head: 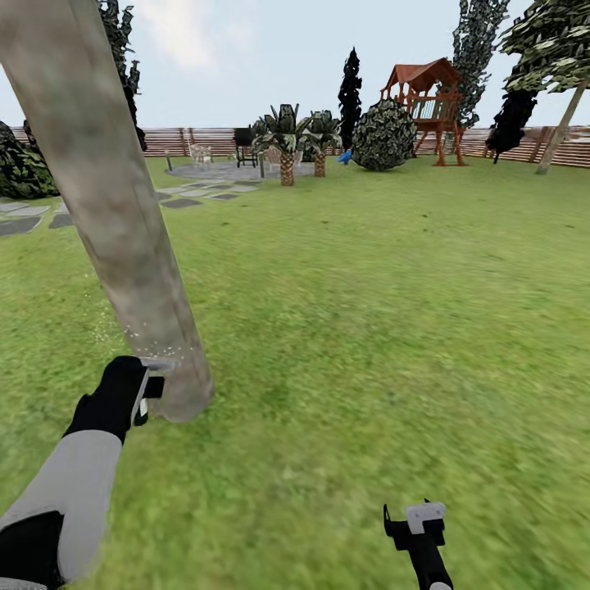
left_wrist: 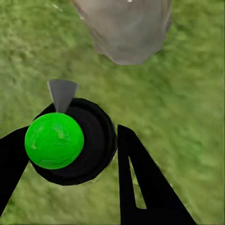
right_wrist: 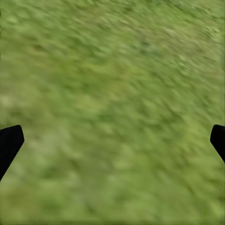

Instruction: In the garden, pick up the pesticide atomizer on the floor and spray pesticide onto both trees until each tree trunk is fully covered.

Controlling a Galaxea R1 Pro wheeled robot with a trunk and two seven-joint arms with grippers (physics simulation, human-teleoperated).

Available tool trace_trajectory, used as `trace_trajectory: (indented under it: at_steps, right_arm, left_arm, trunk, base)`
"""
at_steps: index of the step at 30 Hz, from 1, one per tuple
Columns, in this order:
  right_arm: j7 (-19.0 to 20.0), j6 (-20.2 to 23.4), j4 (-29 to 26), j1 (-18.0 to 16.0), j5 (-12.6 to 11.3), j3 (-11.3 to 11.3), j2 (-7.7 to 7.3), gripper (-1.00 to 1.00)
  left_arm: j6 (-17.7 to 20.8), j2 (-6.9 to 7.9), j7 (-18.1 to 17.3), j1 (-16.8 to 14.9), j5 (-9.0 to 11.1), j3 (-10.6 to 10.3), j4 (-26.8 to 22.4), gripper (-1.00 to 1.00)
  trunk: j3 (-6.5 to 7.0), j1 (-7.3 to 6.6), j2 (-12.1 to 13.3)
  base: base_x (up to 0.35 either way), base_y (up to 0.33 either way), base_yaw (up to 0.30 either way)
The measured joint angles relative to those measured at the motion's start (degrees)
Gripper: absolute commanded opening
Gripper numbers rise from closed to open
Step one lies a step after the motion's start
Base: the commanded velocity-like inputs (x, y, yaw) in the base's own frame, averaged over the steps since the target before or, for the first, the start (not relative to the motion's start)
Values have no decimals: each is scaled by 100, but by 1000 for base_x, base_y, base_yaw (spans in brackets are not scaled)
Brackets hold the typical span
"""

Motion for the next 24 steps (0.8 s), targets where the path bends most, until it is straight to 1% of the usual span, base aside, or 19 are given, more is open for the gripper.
trace_trajectory:
  at_steps: [1,2,3,4,5,6,7,8,9,10,11,12,13,14,15,17,24]
  right_arm:
    - [4,-2,0,0,2,0,-2,100]
    - [4,-2,0,0,2,1,-3,100]
    - [5,0,0,0,1,0,-4,100]
    - [1,-1,0,0,0,0,-5,100]
    - [-1,-1,0,0,0,1,0,100]
    - [-2,-2,1,0,0,-1,2,100]
    - [-2,-3,1,-1,-1,-1,3,100]
    - [-3,-3,1,-1,-1,-1,4,100]
    - [-3,-3,1,-1,-1,-1,4,100]
    - [-3,-3,1,-1,-1,-1,4,100]
    - [-3,-3,1,-1,-1,-1,4,100]
    - [-3,-3,1,-1,0,-1,4,100]
    - [-3,-3,-3,0,0,0,6,100]
    - [-3,-3,-2,0,0,0,9,100]
    - [-5,-3,0,0,1,2,11,100]
    - [-4,-5,1,0,0,0,4,100]
    - [-4,-5,1,0,0,0,-4,100]
  left_arm:
    - [4,269,-13,18,47,12,-24,-100]
    - [5,439,-19,26,-54,19,-32,-100]
    - [6,597,-28,40,39,24,-36,-100]
    - [5,677,-29,51,40,21,-39,-100]
    - [5,703,-30,58,97,8,-40,-100]
    - [8,678,-30,48,129,-6,-41,-100]
    - [19,605,-29,18,160,-16,-41,-100]
    - [33,455,-23,-8,176,-29,-43,-100]
    - [36,381,-20,-19,162,-35,-46,-100]
    - [44,262,-16,-117,158,-37,-48,-100]
    - [47,227,-15,-191,130,-29,-47,-100]
    - [49,214,-7,-244,80,-9,-52,-100]
    - [86,237,-1,-237,52,-2,-85,-100]
    - [172,229,0,-221,74,-17,-176,-100]
    - [310,224,1,-210,45,-29,-346,-100]
    - [412,215,2,-202,72,-39,-515,-100]
    - [433,205,10,-184,72,-44,-550,-100]
  trunk:
    - [0,0,0]
    - [0,0,0]
    - [0,0,0]
    - [0,0,0]
    - [0,0,0]
    - [0,0,0]
    - [0,0,0]
    - [0,0,0]
    - [0,0,0]
    - [0,0,0]
    - [0,0,0]
    - [0,0,0]
    - [0,0,0]
    - [0,0,0]
    - [0,-2,0]
    - [0,-3,0]
    - [0,-3,0]
  base:
    - [0,0,0]
    - [0,0,0]
    - [0,0,0]
    - [0,0,7]
    - [0,0,101]
    - [0,0,187]
    - [0,0,240]
    - [0,0,254]
    - [0,0,270]
    - [0,0,274]
    - [0,0,243]
    - [0,0,54]
    - [32,-18,28]
    - [159,-97,11]
    - [226,-135,5]
    - [258,-152,2]
    - [268,-163,0]
